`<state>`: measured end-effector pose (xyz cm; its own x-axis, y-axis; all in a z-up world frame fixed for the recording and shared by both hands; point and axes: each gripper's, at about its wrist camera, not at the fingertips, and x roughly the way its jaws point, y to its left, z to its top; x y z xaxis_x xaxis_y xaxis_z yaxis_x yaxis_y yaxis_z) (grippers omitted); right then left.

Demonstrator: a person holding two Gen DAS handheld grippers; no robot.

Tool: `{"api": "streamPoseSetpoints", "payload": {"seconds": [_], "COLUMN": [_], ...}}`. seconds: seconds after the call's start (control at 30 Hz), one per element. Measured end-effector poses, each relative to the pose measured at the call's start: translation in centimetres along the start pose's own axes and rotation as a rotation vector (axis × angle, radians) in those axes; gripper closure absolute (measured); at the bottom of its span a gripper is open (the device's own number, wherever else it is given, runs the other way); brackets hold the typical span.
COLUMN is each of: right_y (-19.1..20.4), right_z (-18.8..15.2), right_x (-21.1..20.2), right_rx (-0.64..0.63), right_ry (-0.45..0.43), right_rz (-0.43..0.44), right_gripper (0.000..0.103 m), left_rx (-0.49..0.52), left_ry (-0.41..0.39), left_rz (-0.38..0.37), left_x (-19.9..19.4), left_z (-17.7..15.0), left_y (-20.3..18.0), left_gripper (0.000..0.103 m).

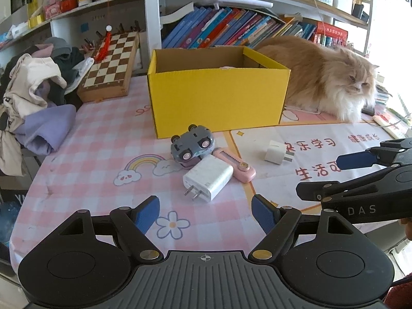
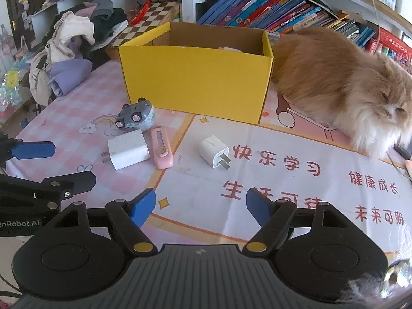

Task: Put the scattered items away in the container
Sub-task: 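Move the left tool toward the white charger while the right tool approaches the small white adapter, then close the left gripper on the white charger while the right gripper grasps the small white adapter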

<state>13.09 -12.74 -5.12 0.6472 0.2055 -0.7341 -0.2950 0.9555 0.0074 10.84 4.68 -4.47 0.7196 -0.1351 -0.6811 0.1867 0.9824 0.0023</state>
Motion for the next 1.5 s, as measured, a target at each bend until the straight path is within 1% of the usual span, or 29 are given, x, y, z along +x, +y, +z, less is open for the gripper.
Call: {"api": "streamPoseSetpoints", "payload": {"seconds": [0.03,0.07,0.13,0.2,0.3,0.47,0.67,0.93,1.33,1.47,1.5], "right_y": [-0.1,-0.1,-0.3,-0.5,-0.6,-1.0,-1.7,-2.2,-2.8,-2.7,-2.7], "right_z": [0.1,0.3,0.6,0.8,1.2,1.9,2.7,3.5,4.7,5.0,5.1], "right_x": [0.2,0.5,1.0,1.5,2.1,3.2,4.5,6.3,8.4,9.1,9.3], "right_rx": [-0.002,-0.003,-0.005,-0.008,-0.015,-0.027,-0.042,-0.063,-0.086,-0.098,-0.101], "right_ry": [0.003,0.006,0.014,0.022,0.034,0.048,0.066,0.095,0.111,0.119,0.121], "right_rz": [0.002,0.005,0.009,0.014,0.02,0.027,0.036,0.055,0.075,0.085,0.088], "right_gripper": [0.026,0.026,0.027,0.031,0.034,0.034,0.037,0.044,0.045,0.048,0.049], "left_rx": [-0.001,-0.002,-0.006,-0.01,-0.017,-0.024,-0.036,-0.036,-0.031,-0.031,-0.03], "left_ry": [0.003,0.006,0.014,0.018,0.023,0.037,0.051,0.075,0.104,0.117,0.121], "left_rz": [0.001,0.001,0.002,0.007,0.012,0.019,0.025,0.035,0.044,0.038,0.035], "left_x": [0.2,0.5,0.8,1.3,1.8,2.9,4.3,6.1,8.3,8.8,8.9], "left_z": [0.1,0.2,0.3,0.5,0.7,1.1,1.7,2.2,2.9,3.0,3.0], "left_y": [0.0,0.0,0.1,0.1,0.2,0.1,0.0,-0.2,-0.4,-0.4,-0.4], "left_gripper": [0.025,0.029,0.03,0.031,0.031,0.031,0.031,0.031,0.031,0.031,0.032]}}
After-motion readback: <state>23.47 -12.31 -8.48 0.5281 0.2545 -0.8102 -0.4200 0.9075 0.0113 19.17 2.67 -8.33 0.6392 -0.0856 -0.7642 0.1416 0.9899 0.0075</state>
